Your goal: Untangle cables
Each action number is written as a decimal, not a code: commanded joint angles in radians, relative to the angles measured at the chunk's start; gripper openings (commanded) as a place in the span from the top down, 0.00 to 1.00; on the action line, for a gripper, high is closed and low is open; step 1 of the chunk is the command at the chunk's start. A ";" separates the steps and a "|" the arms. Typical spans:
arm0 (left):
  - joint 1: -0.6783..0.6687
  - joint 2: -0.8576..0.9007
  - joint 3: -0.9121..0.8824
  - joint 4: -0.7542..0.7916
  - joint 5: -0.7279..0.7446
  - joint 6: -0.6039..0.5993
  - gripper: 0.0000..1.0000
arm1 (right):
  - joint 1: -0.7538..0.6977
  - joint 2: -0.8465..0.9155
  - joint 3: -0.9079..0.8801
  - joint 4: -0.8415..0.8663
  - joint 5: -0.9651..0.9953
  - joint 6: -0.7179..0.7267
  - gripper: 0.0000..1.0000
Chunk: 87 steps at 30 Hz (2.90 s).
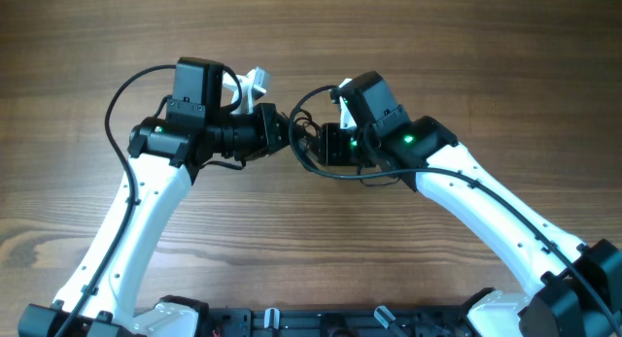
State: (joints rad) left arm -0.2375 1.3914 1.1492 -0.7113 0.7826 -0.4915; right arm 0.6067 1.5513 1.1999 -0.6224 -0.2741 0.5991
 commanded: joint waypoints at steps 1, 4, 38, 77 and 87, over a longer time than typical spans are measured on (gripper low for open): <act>-0.003 0.006 0.008 -0.008 0.048 0.021 0.96 | -0.001 0.014 0.002 -0.008 0.070 -0.025 0.95; -0.003 0.006 0.008 -0.014 0.047 0.022 0.96 | -0.001 0.014 0.002 -0.011 0.073 -0.024 0.95; -0.002 0.006 0.008 -0.240 -0.765 -0.172 0.96 | -0.051 -0.403 0.117 -0.282 0.730 0.250 0.66; -0.002 0.006 0.008 -0.177 -0.598 -0.205 0.96 | -0.118 -0.153 0.205 -0.153 -0.015 -0.076 0.96; -0.002 0.006 0.008 -0.180 -0.650 -0.206 0.96 | -0.157 -0.476 0.210 -0.027 0.084 -0.039 0.87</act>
State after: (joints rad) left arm -0.2798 1.3643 1.1995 -0.8490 0.4088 -0.6571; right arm 0.4957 1.2201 1.3476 -0.6937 -0.3363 0.5301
